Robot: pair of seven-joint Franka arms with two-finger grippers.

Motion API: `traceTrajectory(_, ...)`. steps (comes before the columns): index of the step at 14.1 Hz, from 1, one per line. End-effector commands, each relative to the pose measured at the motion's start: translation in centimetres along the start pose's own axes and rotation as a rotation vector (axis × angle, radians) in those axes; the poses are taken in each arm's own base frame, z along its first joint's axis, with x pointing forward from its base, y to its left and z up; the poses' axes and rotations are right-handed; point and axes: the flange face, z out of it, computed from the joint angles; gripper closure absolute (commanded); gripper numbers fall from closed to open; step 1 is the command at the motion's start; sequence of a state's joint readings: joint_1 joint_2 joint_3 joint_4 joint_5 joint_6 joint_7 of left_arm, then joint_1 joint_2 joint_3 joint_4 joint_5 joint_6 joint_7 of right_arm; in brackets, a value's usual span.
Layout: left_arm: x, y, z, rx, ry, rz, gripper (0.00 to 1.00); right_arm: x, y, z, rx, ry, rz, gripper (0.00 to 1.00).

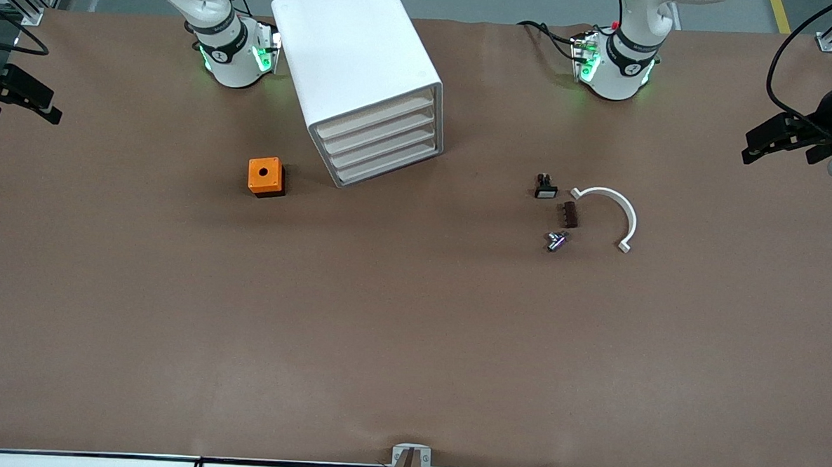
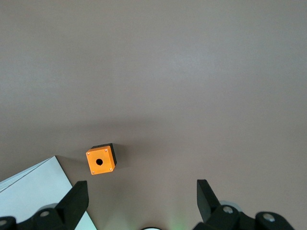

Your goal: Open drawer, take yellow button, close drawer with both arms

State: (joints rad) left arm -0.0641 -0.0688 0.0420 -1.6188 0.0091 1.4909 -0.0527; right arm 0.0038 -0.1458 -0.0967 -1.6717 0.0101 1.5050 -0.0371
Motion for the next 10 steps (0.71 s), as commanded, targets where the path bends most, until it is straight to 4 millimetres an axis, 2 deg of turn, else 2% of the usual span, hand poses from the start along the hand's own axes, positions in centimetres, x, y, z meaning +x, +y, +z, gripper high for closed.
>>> traceTrajectory(1,0.1,0.0,-0.3,-0.005,-0.009,-0.001,0.0,-0.5,0.3,-0.3,-0.01,0.007,-0.002,0.0)
traceTrajectory(5,0.3,-0.1,-0.1,-0.014,-0.014,-0.009,0.0,-0.5,0.4,-0.3,-0.01,0.005,0.0,0.0)
traceTrajectory(8,0.7,-0.4,1.0,-0.015,-0.048,-0.017,0.0,-0.5,0.3,-0.3,-0.01,0.005,-0.002,0.0)
traceTrajectory(9,1.0,-1.1,1.3,-0.021,-0.054,-0.03,0.0,-0.5,0.4,-0.3,-0.01,0.005,0.0,0.0)
traceTrajectory(10,1.7,-1.4,2.7,-0.027,-0.082,-0.04,0.0,-0.5,0.3,-0.2,-0.01,0.004,-0.002,0.0)
